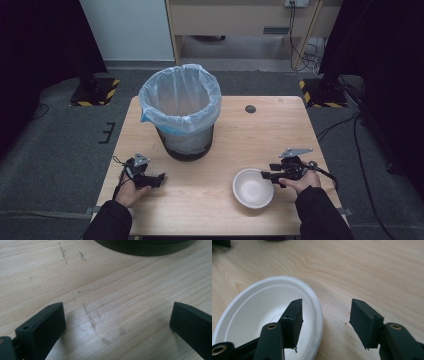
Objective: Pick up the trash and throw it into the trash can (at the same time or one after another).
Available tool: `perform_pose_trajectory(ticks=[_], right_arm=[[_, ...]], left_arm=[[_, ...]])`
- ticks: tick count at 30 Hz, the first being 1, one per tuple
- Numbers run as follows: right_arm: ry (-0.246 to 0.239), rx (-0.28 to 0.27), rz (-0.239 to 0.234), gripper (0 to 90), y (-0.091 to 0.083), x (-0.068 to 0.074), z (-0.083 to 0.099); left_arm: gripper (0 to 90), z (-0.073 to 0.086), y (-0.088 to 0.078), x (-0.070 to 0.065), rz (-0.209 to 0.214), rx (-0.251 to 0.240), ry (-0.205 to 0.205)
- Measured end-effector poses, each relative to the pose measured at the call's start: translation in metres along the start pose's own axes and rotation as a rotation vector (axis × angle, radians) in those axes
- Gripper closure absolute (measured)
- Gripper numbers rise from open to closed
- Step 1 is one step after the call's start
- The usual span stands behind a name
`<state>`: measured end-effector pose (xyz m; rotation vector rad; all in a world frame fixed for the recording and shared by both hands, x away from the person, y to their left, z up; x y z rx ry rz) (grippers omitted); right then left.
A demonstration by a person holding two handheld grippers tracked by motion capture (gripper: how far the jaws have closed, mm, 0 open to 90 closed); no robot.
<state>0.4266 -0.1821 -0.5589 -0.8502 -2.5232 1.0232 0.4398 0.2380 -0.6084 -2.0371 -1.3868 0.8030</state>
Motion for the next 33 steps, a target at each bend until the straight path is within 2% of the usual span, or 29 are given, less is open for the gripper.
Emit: perform_pose_trajectory(ticks=[1,11,13,19,27,33], right_arm=[[0.0,0.0,0.0,45.6,0.0,0.0,0.0],[0.004,0.123,-0.053,59.1,0.01,0.011,0.013],[0.005,0.131,-0.055,60.2,0.01,0.011,0.014],[0.007,0.186,-0.084,70.8,0.013,0.015,0.02],[0.022,0.194,-0.103,77.9,0.011,0.017,0.019],[0.035,0.15,-0.098,81.1,0.005,0.014,0.012]], left_arm=[[0.0,0.0,0.0,0.0,0.001,0.001,0.0],[0.0,0.0,0.0,0.0,0.001,0.001,0.0],[0.0,0.0,0.0,0.0,0.001,0.001,0.0],[0.0,0.0,0.0,0.0,0.0,0.0,0.0],[0.0,0.0,0.0,0.0,0.0,0.0,0.0],[0.0,0.0,0.0,0.0,0.001,0.001,0.0]])
Point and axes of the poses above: each handheld gripper's, and its own axes: y roughly forward along the jaws, z roughly out of its underside, x roughly to its left, the point moved 10 cm from there along y, roughly forward along the jaws, and after that the axes turned 14 degrees about -y, right-handed, at the moved point
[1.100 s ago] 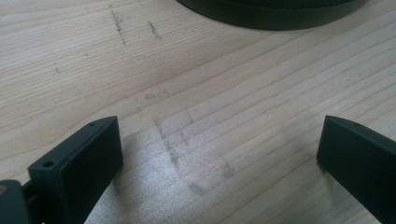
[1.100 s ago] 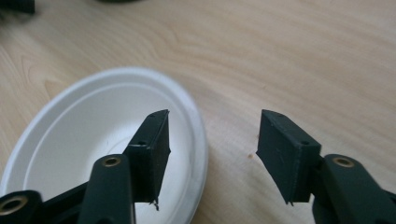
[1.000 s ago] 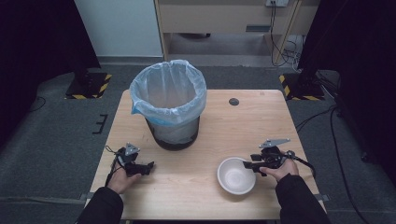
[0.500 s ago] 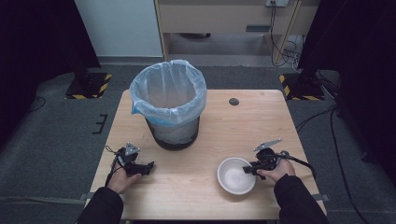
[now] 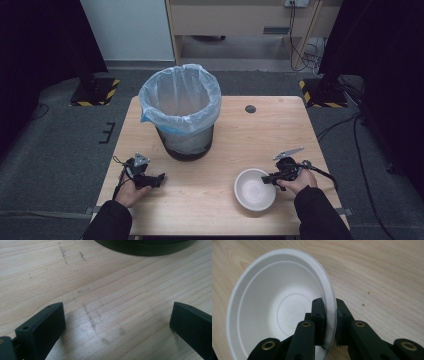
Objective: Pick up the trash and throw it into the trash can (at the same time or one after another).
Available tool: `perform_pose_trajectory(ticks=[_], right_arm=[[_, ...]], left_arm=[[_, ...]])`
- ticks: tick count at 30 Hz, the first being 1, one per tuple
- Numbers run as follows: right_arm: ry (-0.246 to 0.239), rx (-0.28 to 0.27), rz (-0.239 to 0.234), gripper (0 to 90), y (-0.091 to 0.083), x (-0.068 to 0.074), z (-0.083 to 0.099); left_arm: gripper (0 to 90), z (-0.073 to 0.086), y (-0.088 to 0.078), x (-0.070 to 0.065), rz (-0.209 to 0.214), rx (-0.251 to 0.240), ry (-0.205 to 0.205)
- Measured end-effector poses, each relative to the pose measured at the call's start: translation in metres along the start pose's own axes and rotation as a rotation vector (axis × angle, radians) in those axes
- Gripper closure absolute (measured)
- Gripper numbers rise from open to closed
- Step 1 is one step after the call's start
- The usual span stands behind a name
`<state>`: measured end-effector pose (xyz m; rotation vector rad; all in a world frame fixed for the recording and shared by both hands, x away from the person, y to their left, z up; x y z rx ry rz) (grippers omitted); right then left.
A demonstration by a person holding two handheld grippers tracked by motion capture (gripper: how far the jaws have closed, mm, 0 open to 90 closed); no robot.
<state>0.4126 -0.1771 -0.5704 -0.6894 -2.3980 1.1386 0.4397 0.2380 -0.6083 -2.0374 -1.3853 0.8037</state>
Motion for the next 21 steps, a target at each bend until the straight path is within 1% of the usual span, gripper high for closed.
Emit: perform_pose_trajectory(ticks=[2,3,5,7,8,11,20,21], right_arm=[[0.011,-0.023,0.004,81.9,-0.004,-0.002,-0.003],[0.007,-0.038,0.014,82.3,-0.006,-0.004,-0.005],[0.019,-0.07,0.026,83.3,-0.012,-0.007,-0.01],[0.022,-0.105,0.047,83.6,-0.017,-0.011,-0.015],[0.032,-0.12,0.056,83.6,-0.02,-0.013,-0.017],[0.046,-0.174,0.097,83.7,-0.03,-0.021,-0.024],[0.121,-0.293,0.181,83.7,-0.056,-0.043,-0.034],[0.129,-0.31,0.196,83.7,-0.059,-0.045,-0.035]], left_arm=[[0.0,0.0,0.0,0.0,0.0,0.0,0.0],[0.0,0.0,0.0,0.0,0.0,0.0,0.0],[0.0,0.0,0.0,0.0,0.0,0.0,0.0],[0.0,0.0,0.0,0.0,0.0,0.0,0.0],[0.0,0.0,0.0,0.0,0.0,0.0,0.0],[0.0,0.0,0.0,0.0,0.0,0.0,0.0],[0.0,0.0,0.0,0.0,0.0,0.0,0.0],[0.0,0.0,0.0,0.0,0.0,0.0,0.0]])
Point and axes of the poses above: each handheld gripper's, and its own axes: y roughly forward along the jaws, z roughly out of its underside, x roughly to its left, the point moved 10 cm from there along y, roughly forward along the jaws, and after that the axes turned 14 degrees about -y, right-handed, at the moved point
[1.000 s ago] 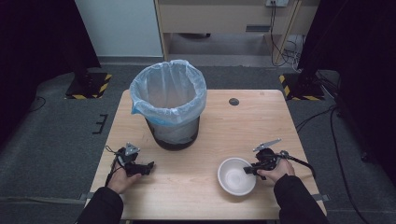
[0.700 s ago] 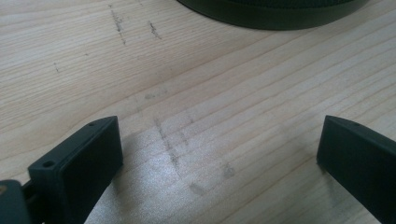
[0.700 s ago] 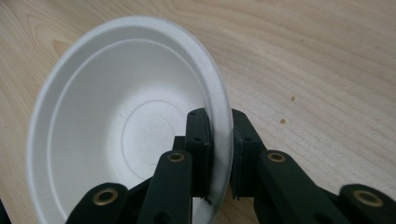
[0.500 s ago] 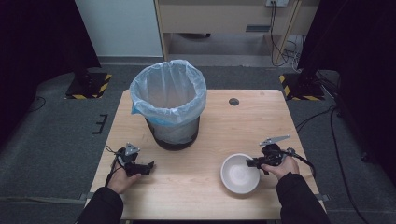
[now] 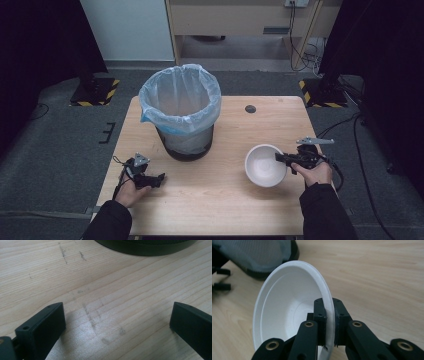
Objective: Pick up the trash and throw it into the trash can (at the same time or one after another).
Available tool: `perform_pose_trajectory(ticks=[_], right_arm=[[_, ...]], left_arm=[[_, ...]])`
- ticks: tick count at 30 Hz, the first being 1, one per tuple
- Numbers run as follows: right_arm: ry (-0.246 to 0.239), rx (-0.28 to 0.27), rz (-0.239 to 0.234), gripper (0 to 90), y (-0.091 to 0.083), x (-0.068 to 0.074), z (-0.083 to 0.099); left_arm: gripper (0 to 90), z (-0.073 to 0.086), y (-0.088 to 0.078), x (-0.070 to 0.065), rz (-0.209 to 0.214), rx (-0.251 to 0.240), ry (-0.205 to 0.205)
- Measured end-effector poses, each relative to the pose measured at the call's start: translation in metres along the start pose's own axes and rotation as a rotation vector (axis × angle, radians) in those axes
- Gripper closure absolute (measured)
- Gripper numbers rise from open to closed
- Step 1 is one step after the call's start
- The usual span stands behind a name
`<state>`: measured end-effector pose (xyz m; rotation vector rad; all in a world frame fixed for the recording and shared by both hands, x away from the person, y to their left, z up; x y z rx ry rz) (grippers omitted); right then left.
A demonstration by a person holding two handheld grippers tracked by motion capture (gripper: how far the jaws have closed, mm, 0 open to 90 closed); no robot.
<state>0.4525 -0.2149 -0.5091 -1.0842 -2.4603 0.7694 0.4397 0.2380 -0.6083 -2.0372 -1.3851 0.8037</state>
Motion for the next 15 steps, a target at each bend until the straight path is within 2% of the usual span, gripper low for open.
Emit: perform_pose_trajectory(ticks=[1,3,11,15], right_arm=[[0.019,-0.035,0.03,83.7,-0.004,-0.006,-0.005],[0.026,-0.05,0.04,83.7,-0.006,-0.008,-0.007],[0.073,-0.214,0.125,83.7,-0.026,-0.024,-0.032],[0.088,-0.263,0.166,83.7,-0.036,-0.031,-0.04]], left_arm=[[0.0,0.0,0.0,0.0,0.0,0.0,0.0],[0.0,0.0,0.0,0.0,0.0,0.0,0.0],[0.0,0.0,0.0,0.0,0.0,0.0,0.0],[0.0,0.0,0.0,0.0,0.0,0.0,0.0]])
Point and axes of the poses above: each handheld gripper's, and its own axes: y roughly forward along the jaws, z roughly out of its underside, x roughly to its left, the point moved 10 cm from there along y, roughly forward along the jaws, and after that the axes turned 14 degrees about -y, right-handed, at the moved point
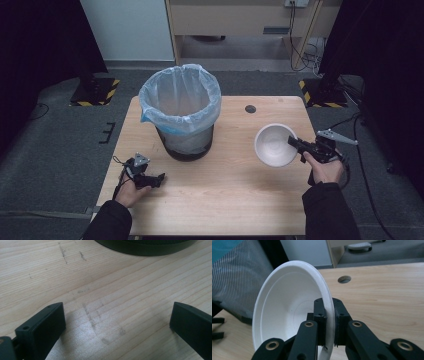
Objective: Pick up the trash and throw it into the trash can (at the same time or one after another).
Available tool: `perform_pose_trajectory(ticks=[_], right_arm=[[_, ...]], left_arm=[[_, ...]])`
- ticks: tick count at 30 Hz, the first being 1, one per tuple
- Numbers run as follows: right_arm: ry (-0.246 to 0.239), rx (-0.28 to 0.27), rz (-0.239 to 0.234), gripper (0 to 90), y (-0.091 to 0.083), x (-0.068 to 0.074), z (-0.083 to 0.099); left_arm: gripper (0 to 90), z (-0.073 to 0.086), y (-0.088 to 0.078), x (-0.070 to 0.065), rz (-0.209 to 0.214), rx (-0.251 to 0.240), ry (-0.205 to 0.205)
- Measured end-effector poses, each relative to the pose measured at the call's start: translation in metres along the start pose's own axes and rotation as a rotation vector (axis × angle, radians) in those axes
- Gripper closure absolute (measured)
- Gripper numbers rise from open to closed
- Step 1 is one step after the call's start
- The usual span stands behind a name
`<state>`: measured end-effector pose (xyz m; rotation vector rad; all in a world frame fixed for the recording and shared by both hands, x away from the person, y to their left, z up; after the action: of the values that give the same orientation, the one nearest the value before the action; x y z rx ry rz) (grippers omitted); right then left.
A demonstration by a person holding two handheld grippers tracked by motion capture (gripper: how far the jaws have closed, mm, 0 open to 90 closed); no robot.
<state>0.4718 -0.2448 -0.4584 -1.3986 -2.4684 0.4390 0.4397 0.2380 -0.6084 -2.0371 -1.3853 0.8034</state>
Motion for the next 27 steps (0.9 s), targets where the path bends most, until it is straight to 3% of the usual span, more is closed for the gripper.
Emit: perform_pose_trajectory(ticks=[12,15,16,27], right_arm=[[0.06,-0.145,0.033,83.7,-0.009,-0.003,-0.038],[0.076,-0.202,0.032,83.8,-0.012,-0.003,-0.057],[0.076,-0.231,0.031,83.7,-0.014,-0.002,-0.07],[0.075,-0.332,0.046,83.8,-0.026,-0.001,-0.123]], left_arm=[[0.0,0.0,0.0,0.0,0.0,0.0,0.0],[0.0,0.0,0.0,0.0,0.0,0.0,0.0],[0.0,0.0,0.0,0.0,0.0,0.0,0.0],[0.0,0.0,0.0,0.0,0.0,0.0,0.0]])
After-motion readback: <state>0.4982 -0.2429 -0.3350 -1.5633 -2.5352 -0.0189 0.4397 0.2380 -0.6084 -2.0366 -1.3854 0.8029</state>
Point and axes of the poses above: each handheld gripper's, and its own axes: y roughly forward along the jaws, z roughly out of its underside, x roughly to its left, the point moved 10 cm from there along y, roughly forward along the jaws, and after that the axes turned 14 degrees about -y, right-handed, at the moved point
